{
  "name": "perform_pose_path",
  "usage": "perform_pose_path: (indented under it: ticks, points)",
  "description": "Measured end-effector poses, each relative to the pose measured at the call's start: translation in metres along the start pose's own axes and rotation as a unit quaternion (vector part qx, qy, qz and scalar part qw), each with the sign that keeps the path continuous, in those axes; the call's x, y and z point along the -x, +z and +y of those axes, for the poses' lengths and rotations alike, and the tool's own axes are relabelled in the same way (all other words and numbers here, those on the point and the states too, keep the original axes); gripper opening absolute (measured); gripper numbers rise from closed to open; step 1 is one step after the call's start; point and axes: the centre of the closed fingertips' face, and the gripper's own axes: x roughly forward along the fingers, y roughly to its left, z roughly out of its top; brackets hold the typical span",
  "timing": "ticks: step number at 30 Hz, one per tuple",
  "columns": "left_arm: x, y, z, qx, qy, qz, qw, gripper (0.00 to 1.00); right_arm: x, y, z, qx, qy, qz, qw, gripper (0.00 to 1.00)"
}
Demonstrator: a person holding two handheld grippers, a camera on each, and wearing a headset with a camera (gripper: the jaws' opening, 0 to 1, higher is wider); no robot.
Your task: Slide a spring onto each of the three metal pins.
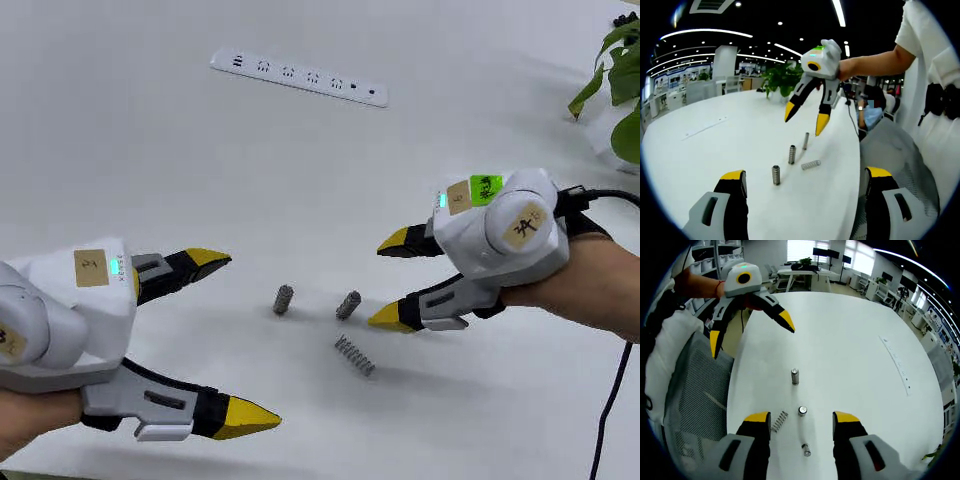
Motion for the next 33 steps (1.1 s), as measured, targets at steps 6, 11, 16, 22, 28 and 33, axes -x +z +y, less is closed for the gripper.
perform_pose_path:
  ticks: [6,11,16,22,28,33]
  points:
    - [0.004,-0.001,0.001,-0.004,0.001,0.010,0.9999,1.00,0.021,-0.010,0.009,-0.032,-0.012,-0.028,0.9990,0.63]
    - [0.006,-0.003,0.001,-0.008,0.001,0.019,0.9998,1.00,0.033,-0.022,0.017,-0.062,-0.026,-0.052,0.9964,0.69]
    - [0.007,-0.004,0.001,-0.012,0.001,0.030,0.9995,1.00,0.040,-0.037,0.024,-0.087,-0.033,-0.073,0.9930,0.76]
    - [0.009,-0.007,0.002,-0.021,-0.001,0.047,0.9987,1.00,0.046,-0.055,0.031,-0.105,-0.042,-0.096,0.9889,0.83]
    - [0.013,-0.013,0.003,-0.027,-0.002,0.066,0.9974,0.98,0.053,-0.071,0.040,-0.123,-0.047,-0.118,0.9843,0.90]
    - [0.017,-0.014,0.007,-0.046,0.006,0.088,0.9951,0.96,0.058,-0.088,0.046,-0.138,-0.052,-0.130,0.9805,0.95]
